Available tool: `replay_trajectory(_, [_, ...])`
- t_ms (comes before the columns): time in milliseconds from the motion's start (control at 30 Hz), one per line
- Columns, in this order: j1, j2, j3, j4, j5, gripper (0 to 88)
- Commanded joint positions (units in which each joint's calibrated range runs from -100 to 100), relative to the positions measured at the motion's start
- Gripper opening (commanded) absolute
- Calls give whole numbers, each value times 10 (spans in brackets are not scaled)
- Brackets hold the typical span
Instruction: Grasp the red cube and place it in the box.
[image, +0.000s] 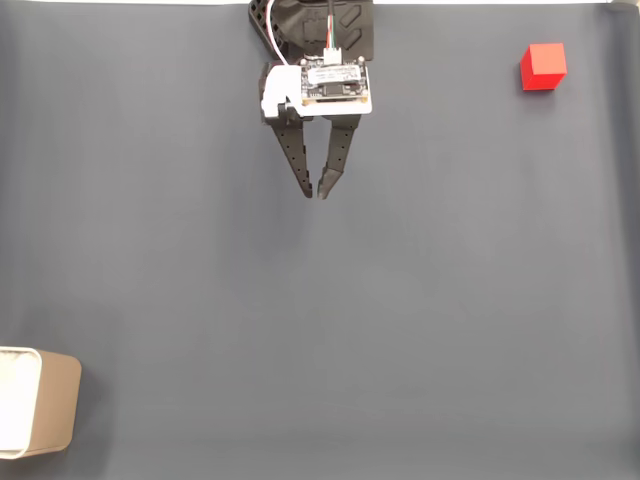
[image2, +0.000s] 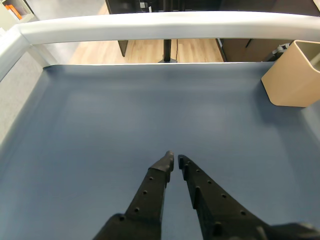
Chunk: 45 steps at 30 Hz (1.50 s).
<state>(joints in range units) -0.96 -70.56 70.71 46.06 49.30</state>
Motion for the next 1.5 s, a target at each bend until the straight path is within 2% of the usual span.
replay_trajectory(0, [-5, 20, -51, 5, 5, 0])
replay_trajectory(433, [-10, 83, -137, 48, 3, 3])
replay_trajectory(667, [-51, 122, -206, 87, 10, 3])
replay_trajectory(1467, [-381, 157, -315, 189, 11, 0])
